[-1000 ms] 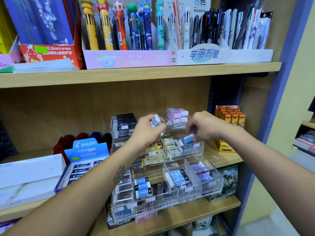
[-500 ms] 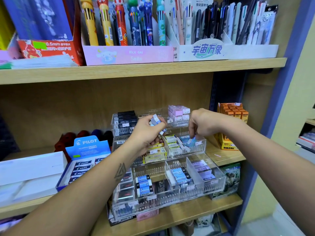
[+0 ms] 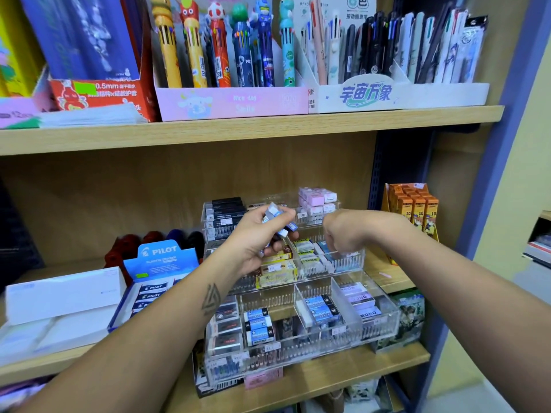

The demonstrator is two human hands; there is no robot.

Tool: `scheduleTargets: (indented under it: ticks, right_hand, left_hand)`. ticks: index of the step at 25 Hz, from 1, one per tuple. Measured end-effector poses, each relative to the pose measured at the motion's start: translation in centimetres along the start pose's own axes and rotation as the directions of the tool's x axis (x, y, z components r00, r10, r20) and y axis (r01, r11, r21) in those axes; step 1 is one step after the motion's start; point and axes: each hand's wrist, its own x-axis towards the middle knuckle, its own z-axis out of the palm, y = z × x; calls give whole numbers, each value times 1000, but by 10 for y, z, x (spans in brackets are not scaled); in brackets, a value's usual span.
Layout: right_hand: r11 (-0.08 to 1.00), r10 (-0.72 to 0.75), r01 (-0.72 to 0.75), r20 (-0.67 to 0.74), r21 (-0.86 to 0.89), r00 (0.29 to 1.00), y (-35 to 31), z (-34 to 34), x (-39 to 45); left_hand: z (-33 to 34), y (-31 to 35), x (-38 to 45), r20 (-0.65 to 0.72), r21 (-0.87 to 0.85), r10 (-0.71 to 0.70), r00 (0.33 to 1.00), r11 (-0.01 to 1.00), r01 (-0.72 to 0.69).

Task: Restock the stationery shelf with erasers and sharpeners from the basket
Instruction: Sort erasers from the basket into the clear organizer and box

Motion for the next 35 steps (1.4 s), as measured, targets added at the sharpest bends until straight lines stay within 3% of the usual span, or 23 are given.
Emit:
scheduleTargets:
  ticks: [2, 4, 5, 6, 10, 15, 23, 28, 31, 35]
  right_hand:
    - [930, 1, 66, -183, 361, 983, -1, -3, 2]
    - [572, -11, 230, -274, 787, 962, -10, -1, -3]
    - [428, -39, 299, -313, 853, 949, -12, 3, -6]
    - [411, -57, 355, -366, 839, 929, -14, 7, -7]
    - [544, 21, 438, -533, 716, 846, -20, 18, -4]
    - [809, 61, 353, -664, 470, 745, -10, 17, -3]
    - [802, -21, 419, -682, 425, 731, -7, 22, -11]
    - [835, -180, 379, -453, 398, 873, -6, 21, -34]
    - [853, -182, 304, -305, 423, 935, 0, 21, -52]
    - [950, -221, 226, -47, 217, 974, -5, 25, -67]
  left_hand:
    - [-2, 0, 1, 17, -48, -9, 1000, 999, 10]
    - [-3, 0, 3, 26, -62, 2, 1000, 998, 0]
    - [-3, -1, 3, 26, -70, 3, 1000, 998, -1]
    - [-3, -1, 3, 29, -78, 1, 1000, 997, 2]
    - [-2, -1, 2, 67, -30, -37, 997, 999, 39]
    - [-3, 7, 3, 29, -184, -44, 999, 982, 49]
    - [-4, 24, -7, -86, -89, -103, 991, 991, 96]
    - [-14, 25, -35, -57, 128, -105, 993, 986, 111]
    - [-13, 24, -54, 7, 152, -133, 991, 980, 131]
    - [-5, 15, -77, 124, 189, -165, 978, 972, 140]
